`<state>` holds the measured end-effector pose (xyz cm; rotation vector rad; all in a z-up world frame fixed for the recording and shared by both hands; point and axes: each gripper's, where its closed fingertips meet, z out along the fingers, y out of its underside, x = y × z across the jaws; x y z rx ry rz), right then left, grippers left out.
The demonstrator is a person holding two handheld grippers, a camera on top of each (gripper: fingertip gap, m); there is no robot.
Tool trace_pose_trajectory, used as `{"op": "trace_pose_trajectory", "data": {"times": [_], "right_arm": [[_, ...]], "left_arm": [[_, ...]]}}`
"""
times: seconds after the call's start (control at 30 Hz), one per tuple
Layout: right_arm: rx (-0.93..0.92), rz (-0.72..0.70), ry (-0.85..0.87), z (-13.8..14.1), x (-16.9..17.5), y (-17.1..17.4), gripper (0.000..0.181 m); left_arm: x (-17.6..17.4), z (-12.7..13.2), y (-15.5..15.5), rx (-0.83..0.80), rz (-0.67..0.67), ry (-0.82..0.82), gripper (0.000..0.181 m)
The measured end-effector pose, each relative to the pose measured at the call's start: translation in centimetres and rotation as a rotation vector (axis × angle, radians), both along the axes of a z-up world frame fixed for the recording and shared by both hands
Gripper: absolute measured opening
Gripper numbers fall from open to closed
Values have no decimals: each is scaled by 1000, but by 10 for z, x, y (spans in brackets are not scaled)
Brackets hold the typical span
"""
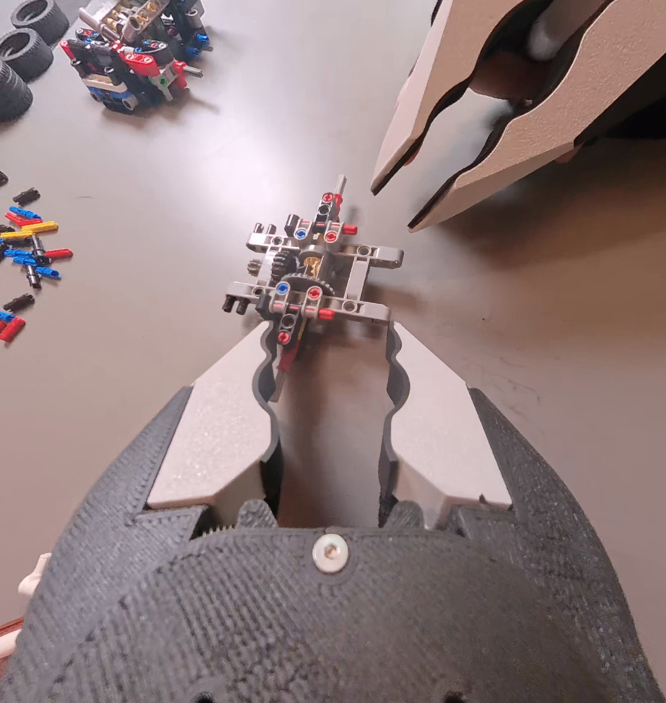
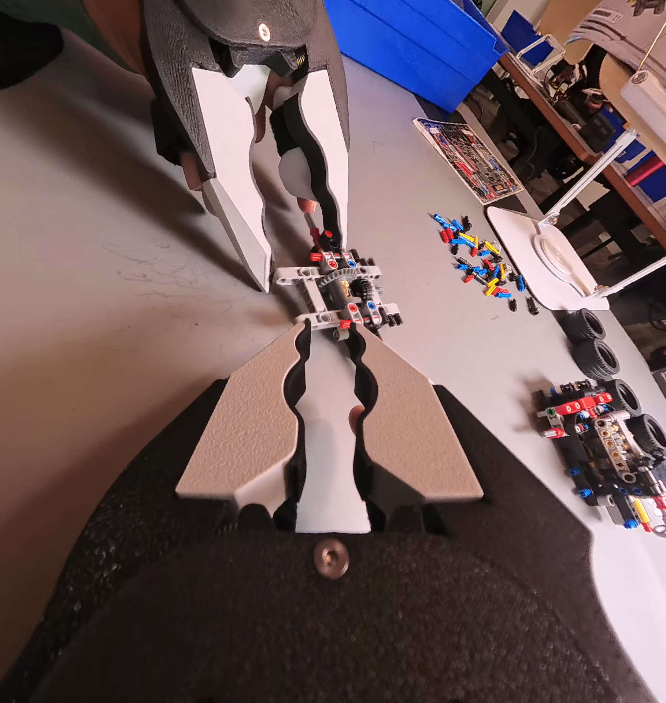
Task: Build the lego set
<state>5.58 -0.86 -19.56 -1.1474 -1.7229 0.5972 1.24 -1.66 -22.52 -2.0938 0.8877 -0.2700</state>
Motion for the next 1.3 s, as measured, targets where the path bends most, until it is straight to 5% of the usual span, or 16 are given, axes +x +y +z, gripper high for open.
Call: {"op": "trace_pose_trajectory", "data": {"times": [0.4,0.93,1.3], "right_arm": [[-14,-64,-5,1,3,12,28],[-122,-110,-47,-5,-2,37,33],[-139,26,-226,-22,-7,47,19]], "left_arm": [[-17,22,13,78,107,-71,56],[-31,12,12,11,114,-106,61],[-21,4,7,36,52,-16,18]]}}
